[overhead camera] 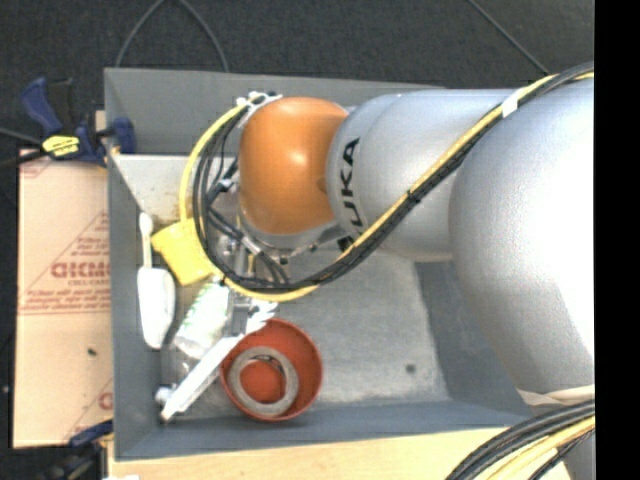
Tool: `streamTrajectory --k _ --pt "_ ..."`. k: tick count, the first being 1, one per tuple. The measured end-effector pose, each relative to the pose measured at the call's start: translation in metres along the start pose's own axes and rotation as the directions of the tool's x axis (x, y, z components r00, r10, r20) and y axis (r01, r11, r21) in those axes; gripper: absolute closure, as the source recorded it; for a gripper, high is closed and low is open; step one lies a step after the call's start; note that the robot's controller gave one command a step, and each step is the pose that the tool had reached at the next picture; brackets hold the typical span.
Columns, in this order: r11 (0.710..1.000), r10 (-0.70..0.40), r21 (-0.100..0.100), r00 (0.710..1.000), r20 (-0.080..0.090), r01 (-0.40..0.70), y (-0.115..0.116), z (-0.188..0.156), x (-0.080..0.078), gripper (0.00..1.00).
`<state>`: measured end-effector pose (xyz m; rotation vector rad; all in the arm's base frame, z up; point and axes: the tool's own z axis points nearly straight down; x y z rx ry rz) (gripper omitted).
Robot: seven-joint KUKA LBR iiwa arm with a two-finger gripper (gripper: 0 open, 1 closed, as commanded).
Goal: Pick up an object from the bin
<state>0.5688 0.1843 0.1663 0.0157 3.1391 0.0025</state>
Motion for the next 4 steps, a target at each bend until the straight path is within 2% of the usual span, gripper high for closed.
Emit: streamTrajectory --k 1,2,3,4 --pt "1.0 0.0 0.0 1.0 0.0 0.0 0.0 0.0 0.0 0.0" --pt "0.991 -0.135 -0.002 0.991 0.006 0.135 -0.058 0.043 0.01 0.0" --pt "1.0 -0.017 -0.002 1.0 0.004 0.017 -0.035 0.031 0.033 1.0" --pt "1.0 -0.016 -0.002 1.0 0.004 0.016 -0.035 0.031 0.033 1.0"
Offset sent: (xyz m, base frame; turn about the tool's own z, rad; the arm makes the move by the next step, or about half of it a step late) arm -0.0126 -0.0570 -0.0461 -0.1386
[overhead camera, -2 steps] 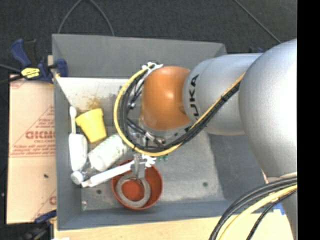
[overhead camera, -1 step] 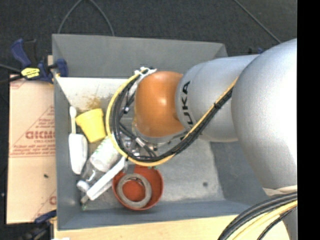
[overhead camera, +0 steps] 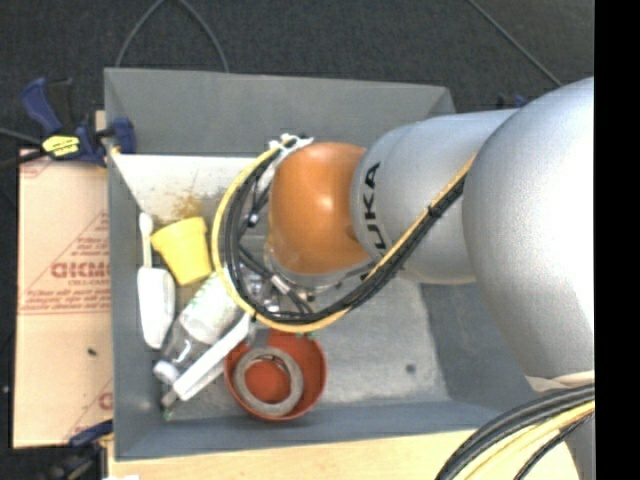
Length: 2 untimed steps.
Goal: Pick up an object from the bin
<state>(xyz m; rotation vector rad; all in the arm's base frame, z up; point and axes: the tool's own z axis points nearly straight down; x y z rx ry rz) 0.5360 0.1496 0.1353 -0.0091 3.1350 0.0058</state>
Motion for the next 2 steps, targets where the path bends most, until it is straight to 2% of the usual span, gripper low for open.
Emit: streamTrajectory --k 1,2 --pt "0.933 0.361 -0.003 0.933 0.007 -0.361 -0.014 -0.035 0.014 1.0" --pt "0.951 0.311 -0.002 0.95 0.008 -0.311 -0.017 -0.045 0.017 1.0"
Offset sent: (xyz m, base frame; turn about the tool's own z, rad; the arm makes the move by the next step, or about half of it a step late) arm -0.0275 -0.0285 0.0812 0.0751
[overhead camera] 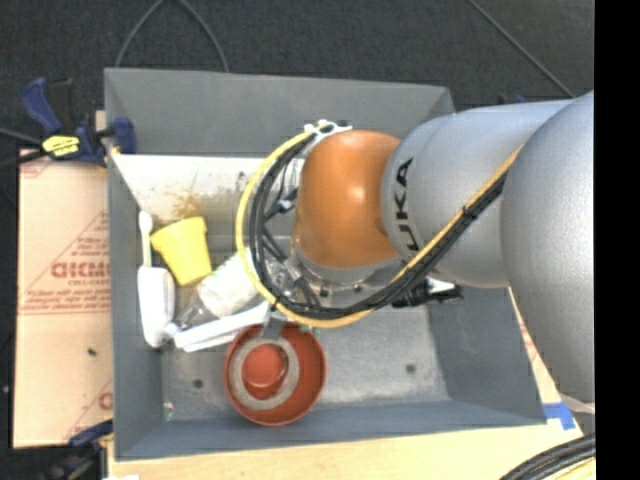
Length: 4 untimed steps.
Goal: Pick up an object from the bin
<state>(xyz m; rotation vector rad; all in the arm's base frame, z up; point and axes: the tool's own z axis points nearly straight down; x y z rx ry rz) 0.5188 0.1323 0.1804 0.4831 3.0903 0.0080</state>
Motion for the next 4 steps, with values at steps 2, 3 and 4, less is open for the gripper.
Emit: streamTrajectory --k 2,3,4 --pt "0.995 -0.099 0.001 0.995 0.008 0.099 -0.009 -0.032 -0.009 1.0" --pt "0.988 -0.152 0.001 0.988 0.004 0.152 0.016 -0.004 0.016 1.0" --pt "0.994 -0.112 -0.006 0.994 0.016 0.112 0.009 0.0 0.016 1.0"
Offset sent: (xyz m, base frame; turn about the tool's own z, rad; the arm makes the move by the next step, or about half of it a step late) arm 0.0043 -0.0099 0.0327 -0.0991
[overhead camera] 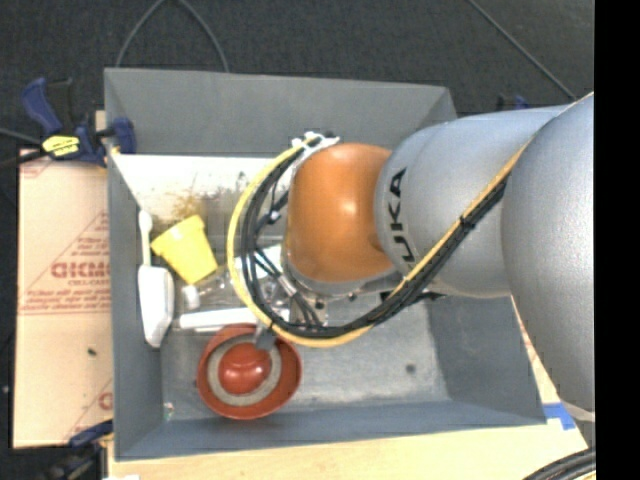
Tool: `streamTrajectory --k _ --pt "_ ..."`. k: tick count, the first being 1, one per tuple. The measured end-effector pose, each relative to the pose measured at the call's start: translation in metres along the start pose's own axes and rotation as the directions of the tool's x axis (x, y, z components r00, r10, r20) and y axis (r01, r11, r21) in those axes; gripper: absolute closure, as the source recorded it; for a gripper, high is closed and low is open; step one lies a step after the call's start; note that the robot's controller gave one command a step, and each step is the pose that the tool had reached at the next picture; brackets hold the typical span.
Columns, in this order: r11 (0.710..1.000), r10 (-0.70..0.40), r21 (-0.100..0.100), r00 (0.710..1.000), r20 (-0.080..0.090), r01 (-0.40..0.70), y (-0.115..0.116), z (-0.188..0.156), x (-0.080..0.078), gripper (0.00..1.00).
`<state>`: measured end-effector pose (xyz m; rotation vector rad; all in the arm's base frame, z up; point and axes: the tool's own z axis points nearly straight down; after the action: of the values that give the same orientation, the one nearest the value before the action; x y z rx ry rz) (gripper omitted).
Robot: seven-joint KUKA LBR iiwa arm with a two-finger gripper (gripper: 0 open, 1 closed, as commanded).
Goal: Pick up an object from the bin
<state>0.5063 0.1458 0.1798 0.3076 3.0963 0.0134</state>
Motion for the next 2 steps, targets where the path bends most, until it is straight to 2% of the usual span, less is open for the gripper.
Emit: streamTrajectory --k 1,2 --pt "0.986 -0.167 -0.002 0.986 0.028 0.167 0.0159 0.0178 0.0056 1.0" --pt "0.992 -0.126 -0.003 0.992 0.019 0.126 0.0116 0.0085 0.0074 1.0"
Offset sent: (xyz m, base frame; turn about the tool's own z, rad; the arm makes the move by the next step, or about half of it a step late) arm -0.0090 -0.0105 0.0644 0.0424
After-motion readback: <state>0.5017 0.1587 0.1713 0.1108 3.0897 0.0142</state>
